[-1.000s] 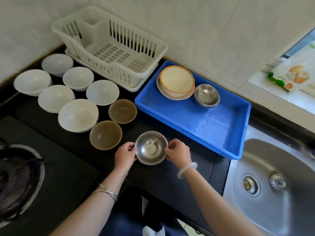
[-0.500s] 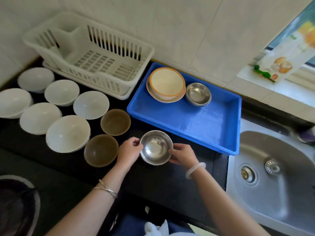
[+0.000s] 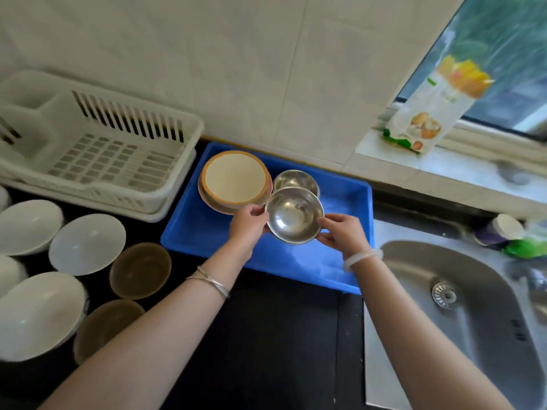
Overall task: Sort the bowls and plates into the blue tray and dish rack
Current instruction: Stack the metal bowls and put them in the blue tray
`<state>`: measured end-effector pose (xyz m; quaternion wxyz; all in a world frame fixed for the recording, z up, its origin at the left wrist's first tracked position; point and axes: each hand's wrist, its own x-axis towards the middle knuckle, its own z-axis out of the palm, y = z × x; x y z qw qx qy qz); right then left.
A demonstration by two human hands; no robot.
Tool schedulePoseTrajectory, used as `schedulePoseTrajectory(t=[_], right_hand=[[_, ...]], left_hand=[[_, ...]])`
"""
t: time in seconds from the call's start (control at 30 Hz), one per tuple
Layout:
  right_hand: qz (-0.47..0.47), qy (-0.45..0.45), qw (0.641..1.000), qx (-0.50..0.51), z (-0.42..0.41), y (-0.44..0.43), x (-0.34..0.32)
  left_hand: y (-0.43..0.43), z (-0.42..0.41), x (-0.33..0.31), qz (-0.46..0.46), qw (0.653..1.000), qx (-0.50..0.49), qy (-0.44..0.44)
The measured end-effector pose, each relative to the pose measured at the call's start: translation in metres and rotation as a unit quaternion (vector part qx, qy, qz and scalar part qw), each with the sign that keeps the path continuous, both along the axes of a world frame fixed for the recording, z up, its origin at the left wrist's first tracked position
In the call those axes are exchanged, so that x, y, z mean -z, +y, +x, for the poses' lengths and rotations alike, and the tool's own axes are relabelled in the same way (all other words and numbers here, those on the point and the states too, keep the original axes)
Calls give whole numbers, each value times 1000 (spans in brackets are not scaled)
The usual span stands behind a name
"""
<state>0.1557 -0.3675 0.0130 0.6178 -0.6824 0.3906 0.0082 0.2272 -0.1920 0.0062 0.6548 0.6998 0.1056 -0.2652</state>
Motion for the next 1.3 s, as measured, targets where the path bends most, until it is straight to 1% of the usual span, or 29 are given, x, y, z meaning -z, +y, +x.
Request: schedulePoseTrajectory(t=[0.17, 0.37, 0.47, 0.6, 0.67, 0.77, 0.9, 1.0, 1.13, 1.3], right_hand=[[-9, 6, 1000, 15, 37, -41, 9], [-82, 25, 996, 21, 72, -62, 28], [-127, 37, 991, 6, 83, -65, 32], [-156, 41, 987, -12, 94, -65, 33], [-172, 43, 984, -24, 97, -64, 34], [-184, 45, 981, -44, 98, -61, 37], [-204, 41, 975, -72, 97, -58, 41], [-212, 25, 974, -74, 95, -56, 42], [-218, 22, 971, -92, 93, -53, 46], [-203, 21, 977, -67, 87, -48, 47]], left_hand=[[-55, 36, 6, 55, 998, 6, 8], [-89, 61, 17, 102, 994, -5, 32], [-101, 68, 19, 149, 989, -10, -2], [-113, 71, 20, 225, 973, 11, -45], [-115, 71, 21, 246, 969, 25, -30], [-118, 68, 21, 268, 962, 46, 24], [-120, 64, 26, 254, 963, 32, 80], [-121, 57, 31, 210, 971, -22, 109], [-119, 42, 38, 131, 983, -100, 85], [-113, 34, 47, 86, 984, -147, 53]])
